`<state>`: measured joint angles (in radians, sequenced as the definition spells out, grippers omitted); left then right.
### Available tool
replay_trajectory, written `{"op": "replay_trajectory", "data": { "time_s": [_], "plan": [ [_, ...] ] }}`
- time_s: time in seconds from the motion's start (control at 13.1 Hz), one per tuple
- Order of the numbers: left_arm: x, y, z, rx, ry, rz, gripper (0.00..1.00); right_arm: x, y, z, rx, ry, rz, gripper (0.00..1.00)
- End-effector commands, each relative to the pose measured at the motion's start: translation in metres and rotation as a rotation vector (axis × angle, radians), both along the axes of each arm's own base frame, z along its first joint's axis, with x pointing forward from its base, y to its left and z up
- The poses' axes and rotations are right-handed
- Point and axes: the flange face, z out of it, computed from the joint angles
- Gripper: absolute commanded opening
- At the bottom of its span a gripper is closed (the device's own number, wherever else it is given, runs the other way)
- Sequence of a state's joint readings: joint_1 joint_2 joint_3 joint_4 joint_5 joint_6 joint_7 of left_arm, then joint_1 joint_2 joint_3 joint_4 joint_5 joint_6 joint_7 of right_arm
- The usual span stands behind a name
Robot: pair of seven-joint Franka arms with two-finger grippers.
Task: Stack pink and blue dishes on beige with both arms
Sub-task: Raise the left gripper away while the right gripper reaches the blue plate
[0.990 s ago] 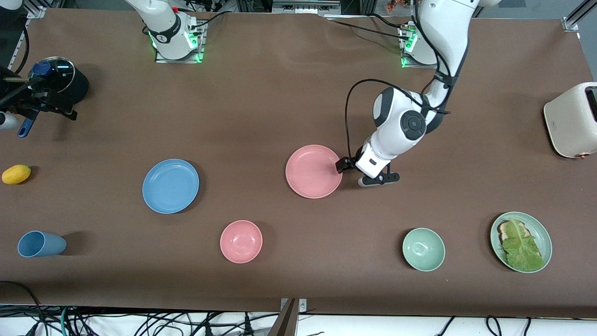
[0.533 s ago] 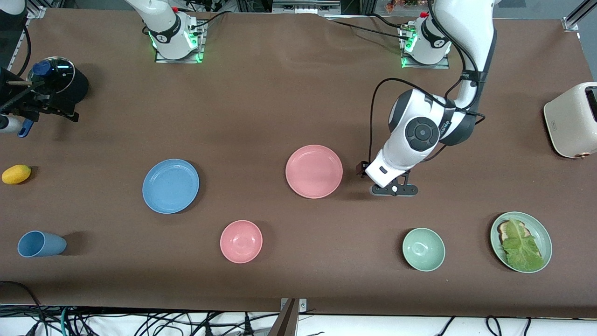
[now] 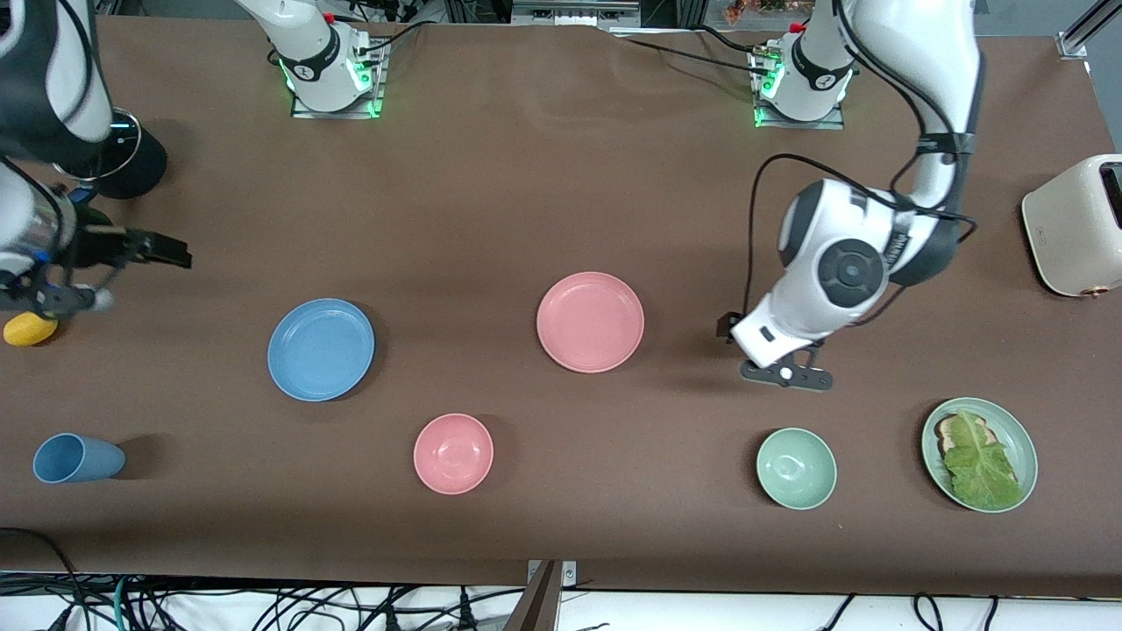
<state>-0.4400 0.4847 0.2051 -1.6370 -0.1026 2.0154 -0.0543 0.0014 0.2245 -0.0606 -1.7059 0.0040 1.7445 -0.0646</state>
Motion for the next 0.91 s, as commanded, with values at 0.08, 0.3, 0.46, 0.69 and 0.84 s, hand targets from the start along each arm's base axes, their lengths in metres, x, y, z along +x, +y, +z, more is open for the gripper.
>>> {"op": "replay_trajectory", "data": {
  "time_s": [0.08, 0.3, 0.46, 0.69, 0.84],
  "plan": [
    [0.02, 0.065, 0.021, -0.008, 0.02, -0.048, 0.99, 0.004, -0.011, -0.086, 0.06, -0.033, -0.056, 1.0],
    [0.025, 0.125, 0.021, -0.013, 0.036, 0.025, 1.0, 0.0, -0.021, -0.151, 0.119, -0.068, -0.141, 1.0],
    [0.026, 0.15, 0.02, -0.011, 0.042, 0.059, 1.0, 0.004, -0.025, -0.181, 0.157, -0.077, -0.168, 1.0],
    [0.024, 0.202, 0.021, -0.024, 0.054, 0.084, 1.0, 0.002, -0.042, -0.227, 0.238, -0.078, -0.209, 1.0],
    [0.023, 0.224, 0.022, -0.04, 0.051, 0.075, 1.0, 0.002, -0.044, -0.239, 0.285, -0.104, -0.215, 1.0]
  ]
}}
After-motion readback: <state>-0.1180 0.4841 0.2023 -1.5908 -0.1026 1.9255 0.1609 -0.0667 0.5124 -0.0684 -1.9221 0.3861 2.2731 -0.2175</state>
